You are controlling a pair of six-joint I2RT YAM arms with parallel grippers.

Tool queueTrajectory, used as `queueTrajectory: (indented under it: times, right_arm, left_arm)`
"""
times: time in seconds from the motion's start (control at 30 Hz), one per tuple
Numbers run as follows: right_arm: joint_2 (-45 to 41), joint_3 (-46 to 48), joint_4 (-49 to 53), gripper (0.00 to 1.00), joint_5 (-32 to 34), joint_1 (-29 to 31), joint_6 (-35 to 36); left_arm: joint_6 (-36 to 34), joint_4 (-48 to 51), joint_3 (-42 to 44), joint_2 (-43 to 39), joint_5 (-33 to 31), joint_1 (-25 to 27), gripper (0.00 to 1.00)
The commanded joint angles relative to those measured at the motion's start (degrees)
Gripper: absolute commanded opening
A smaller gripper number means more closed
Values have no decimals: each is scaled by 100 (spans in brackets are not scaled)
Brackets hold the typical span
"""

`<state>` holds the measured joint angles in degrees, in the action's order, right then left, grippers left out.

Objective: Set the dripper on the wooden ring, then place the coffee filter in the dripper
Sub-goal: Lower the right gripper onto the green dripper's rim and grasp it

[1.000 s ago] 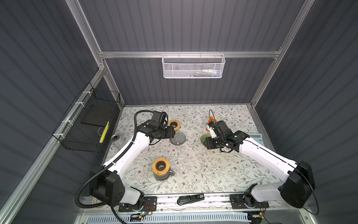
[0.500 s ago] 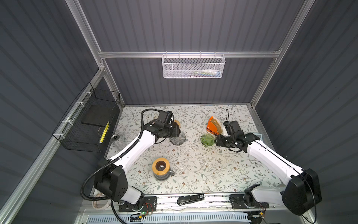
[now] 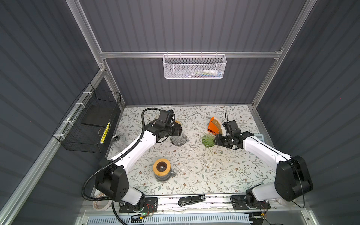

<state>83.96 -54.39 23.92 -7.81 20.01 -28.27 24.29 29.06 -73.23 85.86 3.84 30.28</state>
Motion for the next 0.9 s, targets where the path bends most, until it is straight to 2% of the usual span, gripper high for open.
queueTrajectory:
  times: [0.0,0.63,0.83,0.87]
  right_arm:
    - [216,-110,-135,49,-118,-24,-45]
    - [997,-467,-388,32,-313,-23,41]
    - [1097,-529,-353,20,-378,-26,59]
    - [1111,-529,-345,15,-379,-24,65]
  left_arm:
    - [64,-2,-43,-154,-126,3,61]
    - [49,122,125,-309,-485,2,60]
    - [23,135,107,-297,-524,4,60]
    - [14,144,115,-314,-549,3,59]
